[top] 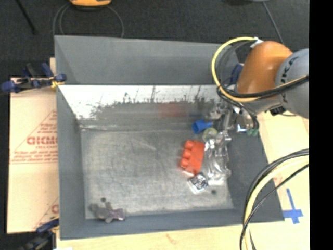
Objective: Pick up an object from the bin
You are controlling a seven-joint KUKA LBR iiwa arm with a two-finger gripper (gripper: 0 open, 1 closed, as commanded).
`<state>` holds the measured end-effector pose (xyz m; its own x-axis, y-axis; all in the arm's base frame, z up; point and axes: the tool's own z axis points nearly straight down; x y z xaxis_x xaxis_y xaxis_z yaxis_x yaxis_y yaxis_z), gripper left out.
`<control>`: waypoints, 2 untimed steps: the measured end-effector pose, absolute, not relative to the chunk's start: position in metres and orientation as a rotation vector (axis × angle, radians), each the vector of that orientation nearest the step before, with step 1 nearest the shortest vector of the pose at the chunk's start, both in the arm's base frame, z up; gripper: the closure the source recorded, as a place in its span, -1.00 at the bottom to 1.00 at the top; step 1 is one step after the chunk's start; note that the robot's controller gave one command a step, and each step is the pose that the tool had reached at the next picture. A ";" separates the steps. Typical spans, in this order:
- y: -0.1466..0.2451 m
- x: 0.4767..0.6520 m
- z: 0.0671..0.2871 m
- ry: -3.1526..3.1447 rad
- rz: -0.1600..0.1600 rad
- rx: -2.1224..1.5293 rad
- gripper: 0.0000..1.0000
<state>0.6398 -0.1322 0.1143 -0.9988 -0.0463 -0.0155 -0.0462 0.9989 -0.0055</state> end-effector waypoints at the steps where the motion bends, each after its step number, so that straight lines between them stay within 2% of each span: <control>1: -0.119 0.624 0.109 3.113 -0.009 -0.219 -1.00; 2: -0.113 0.621 0.108 3.096 -0.010 -0.387 -1.00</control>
Offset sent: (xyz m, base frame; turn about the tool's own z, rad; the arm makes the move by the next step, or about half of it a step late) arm -0.0452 0.0298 -0.0250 -0.1399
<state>0.6214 -0.1132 0.1084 -0.9689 -0.2464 -0.0207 -0.2462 0.9692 -0.0093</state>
